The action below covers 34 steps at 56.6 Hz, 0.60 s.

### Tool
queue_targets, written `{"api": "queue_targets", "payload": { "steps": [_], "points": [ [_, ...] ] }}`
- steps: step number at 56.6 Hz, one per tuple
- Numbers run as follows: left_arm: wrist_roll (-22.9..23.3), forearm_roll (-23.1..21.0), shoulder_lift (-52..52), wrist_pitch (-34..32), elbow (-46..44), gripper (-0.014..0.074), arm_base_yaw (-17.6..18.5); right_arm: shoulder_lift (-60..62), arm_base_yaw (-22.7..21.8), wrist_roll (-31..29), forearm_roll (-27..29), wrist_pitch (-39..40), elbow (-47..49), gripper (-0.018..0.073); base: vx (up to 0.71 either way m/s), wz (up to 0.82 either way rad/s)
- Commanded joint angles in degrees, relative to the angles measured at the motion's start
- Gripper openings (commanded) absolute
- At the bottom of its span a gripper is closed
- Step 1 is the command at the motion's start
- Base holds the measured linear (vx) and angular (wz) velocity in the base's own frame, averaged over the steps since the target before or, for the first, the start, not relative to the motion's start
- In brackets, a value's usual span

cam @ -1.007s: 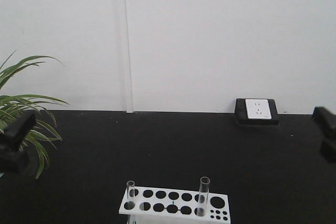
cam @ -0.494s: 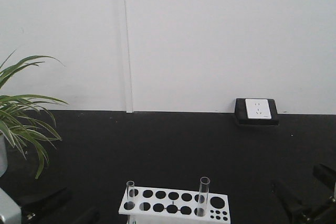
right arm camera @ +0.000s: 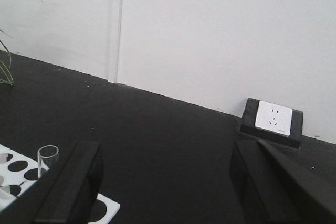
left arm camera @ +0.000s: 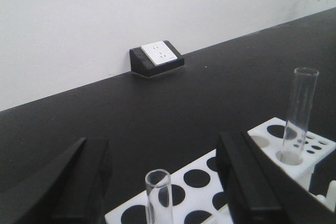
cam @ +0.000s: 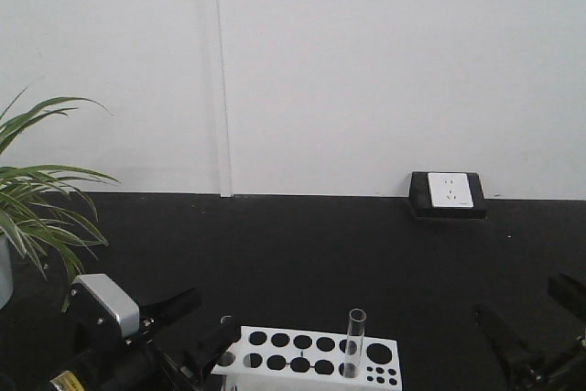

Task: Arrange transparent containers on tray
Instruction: 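Close the left gripper on the nearer clear tube and lift it out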

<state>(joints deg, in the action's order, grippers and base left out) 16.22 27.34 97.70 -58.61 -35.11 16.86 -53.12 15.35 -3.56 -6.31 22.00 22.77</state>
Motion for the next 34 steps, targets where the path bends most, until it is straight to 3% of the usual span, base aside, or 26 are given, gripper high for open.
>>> {"api": "queue_targets", "payload": {
  "steps": [1,20,34],
  "points": [
    [0.5,-0.6,-0.4,-4.9,-2.8,0.0544,0.4,0.5,0.1,-1.0,-0.4,5.2,1.6,0.0548,0.0,0.0],
    [0.7,-0.3,6.4,-3.9,-7.2,0.0527,0.4,0.5,0.1,-0.9,-0.4,4.4,1.6,0.0548,0.0,0.0],
    [0.7,-0.4,7.7,-3.6,-7.6,0.0338,0.4,0.5,0.1,-0.9,-0.4,3.1,1.6,0.0548,0.0,0.0]
  ]
}}
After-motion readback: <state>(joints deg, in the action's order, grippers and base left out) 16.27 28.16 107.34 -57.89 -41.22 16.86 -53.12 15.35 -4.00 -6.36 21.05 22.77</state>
